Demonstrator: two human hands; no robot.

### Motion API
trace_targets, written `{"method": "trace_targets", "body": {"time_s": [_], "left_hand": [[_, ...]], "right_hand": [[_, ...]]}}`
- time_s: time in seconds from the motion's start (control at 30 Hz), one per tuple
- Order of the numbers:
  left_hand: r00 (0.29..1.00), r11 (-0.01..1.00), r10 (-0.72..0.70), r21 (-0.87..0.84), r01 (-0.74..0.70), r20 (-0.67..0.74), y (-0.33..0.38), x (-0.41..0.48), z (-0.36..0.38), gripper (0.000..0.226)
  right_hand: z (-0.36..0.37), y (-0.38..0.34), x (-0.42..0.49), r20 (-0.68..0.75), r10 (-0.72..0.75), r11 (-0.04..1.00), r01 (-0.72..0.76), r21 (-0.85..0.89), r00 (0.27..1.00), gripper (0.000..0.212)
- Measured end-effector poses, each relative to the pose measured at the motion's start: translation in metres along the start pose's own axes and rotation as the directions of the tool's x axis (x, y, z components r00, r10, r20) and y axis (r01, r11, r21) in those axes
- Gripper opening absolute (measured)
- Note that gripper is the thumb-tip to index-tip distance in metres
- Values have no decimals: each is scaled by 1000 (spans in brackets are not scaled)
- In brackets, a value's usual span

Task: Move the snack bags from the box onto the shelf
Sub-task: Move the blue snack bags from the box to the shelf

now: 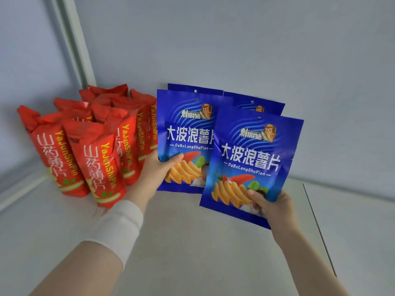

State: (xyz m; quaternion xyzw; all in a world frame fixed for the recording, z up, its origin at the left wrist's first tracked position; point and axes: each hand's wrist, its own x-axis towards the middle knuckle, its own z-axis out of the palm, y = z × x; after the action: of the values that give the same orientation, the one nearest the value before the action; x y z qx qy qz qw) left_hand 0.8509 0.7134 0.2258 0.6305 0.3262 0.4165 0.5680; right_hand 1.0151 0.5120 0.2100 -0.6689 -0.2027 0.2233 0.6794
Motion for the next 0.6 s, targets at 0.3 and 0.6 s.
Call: {"method": "trace_targets", "body": {"time_s": [0.3,0.6], "left_hand": [[997,998,56,-2,-56,-44,-36,94,21,31],[974,993,119,33,-115,-191,-66,121,32,48]], "right_hand": [[49,4,96,-62,-70,998,69,-17,996,30],[56,37,119,-259,-198,978,174,-111,945,41]]}}
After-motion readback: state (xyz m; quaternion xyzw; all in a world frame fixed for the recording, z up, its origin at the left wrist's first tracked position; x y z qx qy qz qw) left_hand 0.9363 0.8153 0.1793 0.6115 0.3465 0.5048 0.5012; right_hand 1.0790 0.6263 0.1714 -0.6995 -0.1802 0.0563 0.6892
